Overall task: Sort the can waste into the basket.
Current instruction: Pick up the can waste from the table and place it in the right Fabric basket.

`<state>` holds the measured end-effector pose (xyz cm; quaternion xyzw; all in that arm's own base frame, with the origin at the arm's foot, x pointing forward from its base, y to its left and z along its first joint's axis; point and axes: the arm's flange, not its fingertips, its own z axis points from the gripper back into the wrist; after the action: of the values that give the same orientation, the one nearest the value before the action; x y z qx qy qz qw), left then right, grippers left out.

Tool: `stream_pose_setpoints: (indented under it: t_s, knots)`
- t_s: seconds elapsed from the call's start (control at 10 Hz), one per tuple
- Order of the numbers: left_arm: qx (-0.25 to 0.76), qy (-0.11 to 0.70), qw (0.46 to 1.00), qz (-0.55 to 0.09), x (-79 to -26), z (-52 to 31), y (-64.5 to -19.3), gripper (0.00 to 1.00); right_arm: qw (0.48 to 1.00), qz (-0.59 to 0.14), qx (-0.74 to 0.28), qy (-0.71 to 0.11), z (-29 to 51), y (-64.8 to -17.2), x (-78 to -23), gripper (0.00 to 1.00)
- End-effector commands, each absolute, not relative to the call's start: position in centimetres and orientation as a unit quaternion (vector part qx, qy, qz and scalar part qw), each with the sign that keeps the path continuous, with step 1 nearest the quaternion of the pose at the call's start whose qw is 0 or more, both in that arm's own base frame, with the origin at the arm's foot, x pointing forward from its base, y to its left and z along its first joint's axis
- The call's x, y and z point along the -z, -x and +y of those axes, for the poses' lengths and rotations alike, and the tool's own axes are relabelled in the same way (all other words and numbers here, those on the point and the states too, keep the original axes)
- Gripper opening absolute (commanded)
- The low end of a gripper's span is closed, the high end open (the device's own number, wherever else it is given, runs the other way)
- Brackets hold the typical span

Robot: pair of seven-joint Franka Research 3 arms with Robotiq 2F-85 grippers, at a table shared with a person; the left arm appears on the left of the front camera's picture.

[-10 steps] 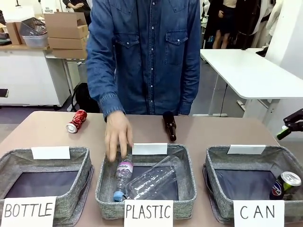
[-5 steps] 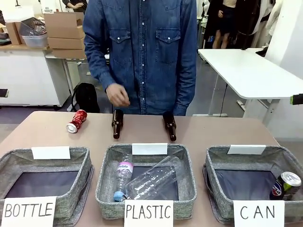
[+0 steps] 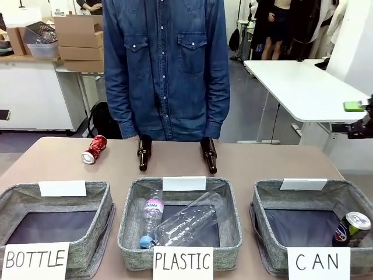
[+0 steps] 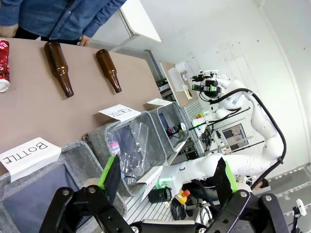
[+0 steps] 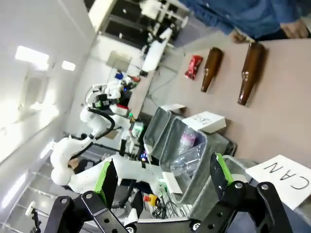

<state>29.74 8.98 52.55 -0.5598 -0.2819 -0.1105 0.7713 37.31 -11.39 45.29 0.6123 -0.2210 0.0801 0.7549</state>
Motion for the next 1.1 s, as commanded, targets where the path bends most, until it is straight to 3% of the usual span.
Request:
stream_pose_setpoints:
  t_s: [0.0, 0.1, 1.0]
  knots:
    - [0.117, 0.564, 0.764, -0.291, -52.7, 8.7, -29.8, 1.0, 0.765, -0.171, -0.128, -0.608, -8.1, -37.8, -46.5, 1.0]
    - [0.117, 0.564, 0.764, -0.291, -52.7, 8.7, -29.8, 1.0, 0.755, -0.221, -0.08, -0.612, -11.4, -37.3, -45.3, 1.0]
    - [0.117, 0.564, 0.764, -0.291, -52.7, 8.7, -29.8, 1.0, 0.755, -0.221, -0.08, -0.612, -11.4, -37.3, -45.3, 1.0]
